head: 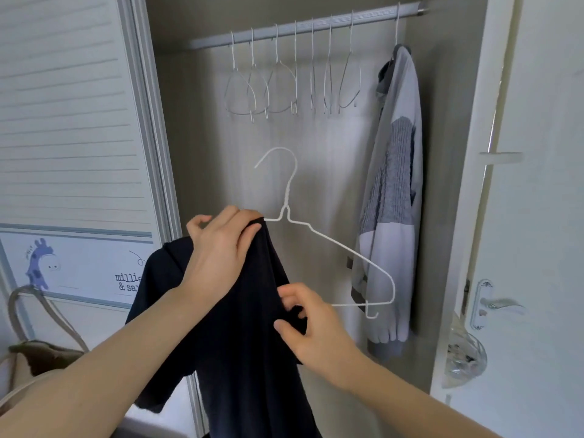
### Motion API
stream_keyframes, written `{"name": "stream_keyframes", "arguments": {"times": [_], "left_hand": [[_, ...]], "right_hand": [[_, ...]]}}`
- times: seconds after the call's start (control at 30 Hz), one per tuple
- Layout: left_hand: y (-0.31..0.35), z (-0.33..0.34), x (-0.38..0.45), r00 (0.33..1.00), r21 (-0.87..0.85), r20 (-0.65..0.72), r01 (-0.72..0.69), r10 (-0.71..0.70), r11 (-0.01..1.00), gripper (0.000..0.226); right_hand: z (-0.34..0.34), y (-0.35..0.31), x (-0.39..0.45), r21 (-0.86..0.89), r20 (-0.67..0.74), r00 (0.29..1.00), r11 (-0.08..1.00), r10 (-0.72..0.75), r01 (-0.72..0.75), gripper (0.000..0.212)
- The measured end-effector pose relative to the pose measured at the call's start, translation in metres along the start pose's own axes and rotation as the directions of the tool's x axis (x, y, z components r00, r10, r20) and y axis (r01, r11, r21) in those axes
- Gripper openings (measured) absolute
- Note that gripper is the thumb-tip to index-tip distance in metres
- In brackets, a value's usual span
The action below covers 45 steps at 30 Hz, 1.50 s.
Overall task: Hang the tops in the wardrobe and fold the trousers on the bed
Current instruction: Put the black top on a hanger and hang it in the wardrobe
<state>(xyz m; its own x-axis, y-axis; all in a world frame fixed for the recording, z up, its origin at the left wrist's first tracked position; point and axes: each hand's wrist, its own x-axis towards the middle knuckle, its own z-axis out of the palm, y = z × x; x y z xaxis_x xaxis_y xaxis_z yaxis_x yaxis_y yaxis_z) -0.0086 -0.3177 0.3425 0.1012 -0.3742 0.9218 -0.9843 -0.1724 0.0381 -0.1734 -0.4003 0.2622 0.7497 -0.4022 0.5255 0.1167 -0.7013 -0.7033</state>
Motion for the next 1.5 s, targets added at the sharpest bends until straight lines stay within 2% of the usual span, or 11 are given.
{"name": "stream_keyframes", "arguments": {"times": [0.1,0.2,0.27,0.4,0.63,0.73,0.83,0.97,1.17,1.33,1.5], "left_hand": [[-0.009,-0.003,-0.004,0.998,0.023,-0.001,0.063,-0.063,0.998,0.015],[-0.024,-0.014,-0.002,0.985,-0.012,-0.001,0.174,-0.174,0.985,0.016],[-0.037,-0.022,-0.002,0.977,-0.003,0.025,0.212,-0.212,0.977,0.015],[-0.05,-0.028,-0.017,0.979,0.047,0.079,0.184,-0.187,0.982,0.014],[-0.07,-0.034,-0.044,0.994,0.272,0.104,0.002,-0.032,0.962,0.027],[-0.058,-0.032,-0.043,0.989,0.295,0.128,-0.105,0.069,0.95,0.03],[-0.036,-0.021,-0.04,0.985,0.265,0.121,-0.154,0.126,0.952,0.031],[-0.022,-0.005,-0.039,0.971,0.211,0.06,-0.24,0.232,0.948,0.026],[-0.021,-0.007,-0.046,0.939,0.141,0.051,-0.343,0.339,0.929,0.054],[-0.027,-0.009,-0.048,0.976,0.012,0.027,-0.218,0.218,0.976,0.032],[-0.029,-0.016,-0.043,0.99,-0.072,-0.024,-0.141,0.14,0.987,0.026]], "right_hand": [[-0.005,0.004,-0.007,0.164,0.262,0.964,0.981,0.055,-0.101,0.021],[-0.021,0.028,-0.017,-0.202,0.511,0.846,0.978,0.153,-0.055,0.021],[-0.037,0.048,-0.017,-0.415,0.511,0.847,0.905,0.144,0.096,0.022],[-0.078,0.071,0.003,-0.786,0.397,0.902,0.569,0.169,0.24,0.039],[-0.113,0.05,0.033,-0.929,0.219,0.945,0.245,-0.244,0.278,0.014],[-0.107,0.032,0.039,-0.914,0.193,0.965,0.324,-0.179,0.243,0.02],[-0.09,0.016,0.047,-0.751,0.225,0.973,0.627,-0.051,0.206,0.02],[-0.062,-0.012,0.048,-0.344,0.179,0.977,0.923,-0.117,0.174,0.012],[-0.062,-0.019,0.04,-0.226,-0.009,0.988,0.963,-0.151,0.145,0.014],[-0.077,-0.009,0.04,-0.326,-0.083,0.953,0.912,-0.291,0.25,0.066],[-0.102,0.001,0.049,-0.157,-0.213,0.975,0.984,0.055,-0.09,0.039]]}}
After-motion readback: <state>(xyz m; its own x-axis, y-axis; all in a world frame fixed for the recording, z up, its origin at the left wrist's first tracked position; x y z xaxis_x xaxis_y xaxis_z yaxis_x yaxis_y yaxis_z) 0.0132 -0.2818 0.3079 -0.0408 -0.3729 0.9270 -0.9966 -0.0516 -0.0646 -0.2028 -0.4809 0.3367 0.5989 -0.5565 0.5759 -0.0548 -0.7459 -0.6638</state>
